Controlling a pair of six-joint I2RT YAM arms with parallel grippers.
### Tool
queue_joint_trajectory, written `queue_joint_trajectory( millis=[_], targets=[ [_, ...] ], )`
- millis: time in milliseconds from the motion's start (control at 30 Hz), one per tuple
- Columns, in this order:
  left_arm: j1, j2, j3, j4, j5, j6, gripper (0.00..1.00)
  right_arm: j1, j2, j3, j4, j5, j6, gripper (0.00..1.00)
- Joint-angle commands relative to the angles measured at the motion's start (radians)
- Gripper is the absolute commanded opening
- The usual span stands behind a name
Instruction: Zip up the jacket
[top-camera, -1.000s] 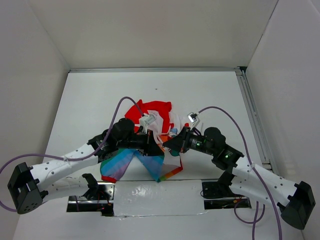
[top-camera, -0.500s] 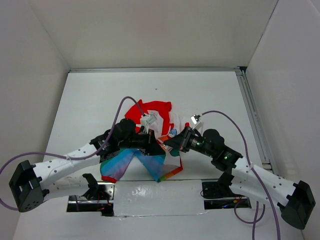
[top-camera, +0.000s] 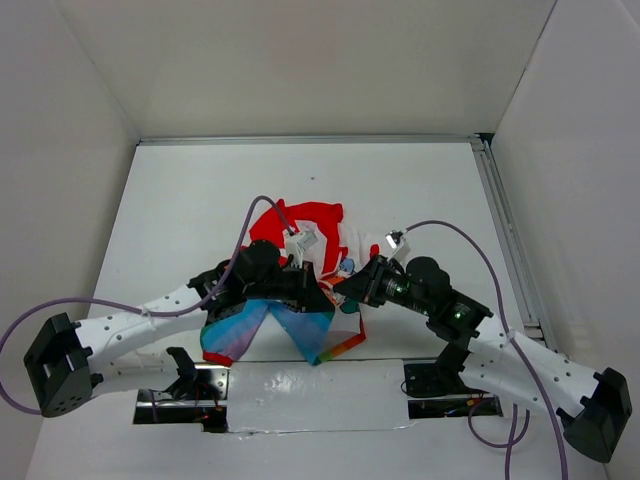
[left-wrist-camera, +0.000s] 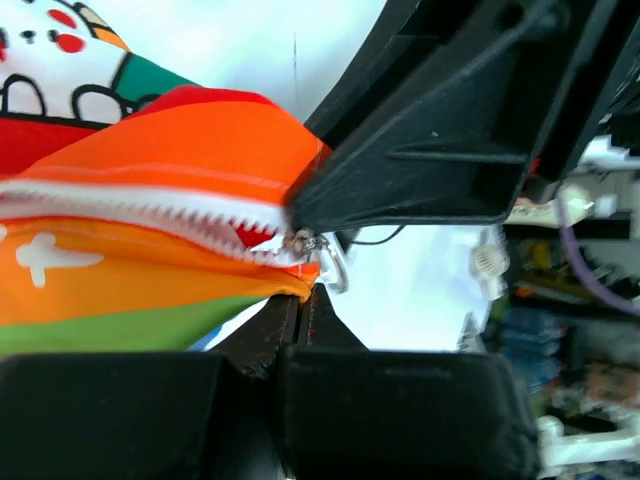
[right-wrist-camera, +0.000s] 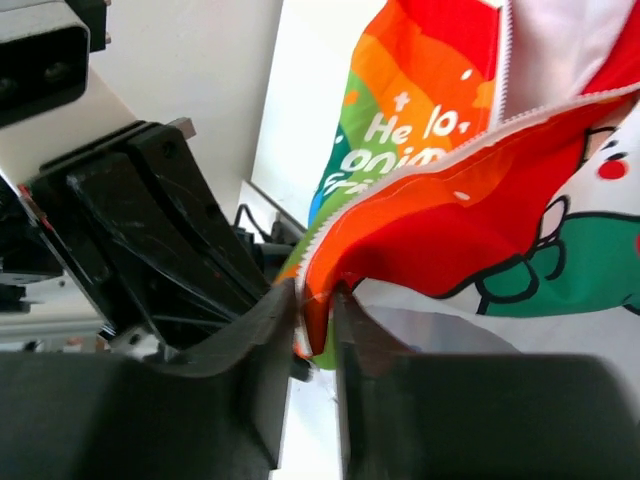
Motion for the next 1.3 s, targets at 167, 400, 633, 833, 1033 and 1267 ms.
queue_joint_trajectory(
  millis=[167,400,633,833,1033,1267],
  targets=[
    [0.093,-0.083,-0.020,0.103,0.047,-0.135,0.00,-0.001,-0.067,0.047,-0.101,0.053,-0.019,0.34],
    [0.116,-0.080,-0.047,0.160,0.116,-0.123,0.00,-0.004,-0.056,0.028,-0.001,-0.021,-0.054,0.34],
    [0.116,-0.080,-0.050,0.169,0.128,-0.101,0.00,-0.001,-0.036,0.020,0.105,-0.074,-0.069,0.34],
    [0.116,-0.083,-0.056,0.186,0.139,-0.097,0.00,-0.001,-0.042,0.020,0.138,-0.091,-0.072,0.36],
    [0.115,-0.086,-0.059,0.199,0.148,-0.098,0.00,-0.002,-0.012,0.021,0.169,-0.104,-0.065,0.33],
    [0.112,-0.097,-0.063,0.206,0.151,-0.088,0.00,-0.002,0.013,0.020,0.188,-0.113,-0.063,0.20]
  ],
)
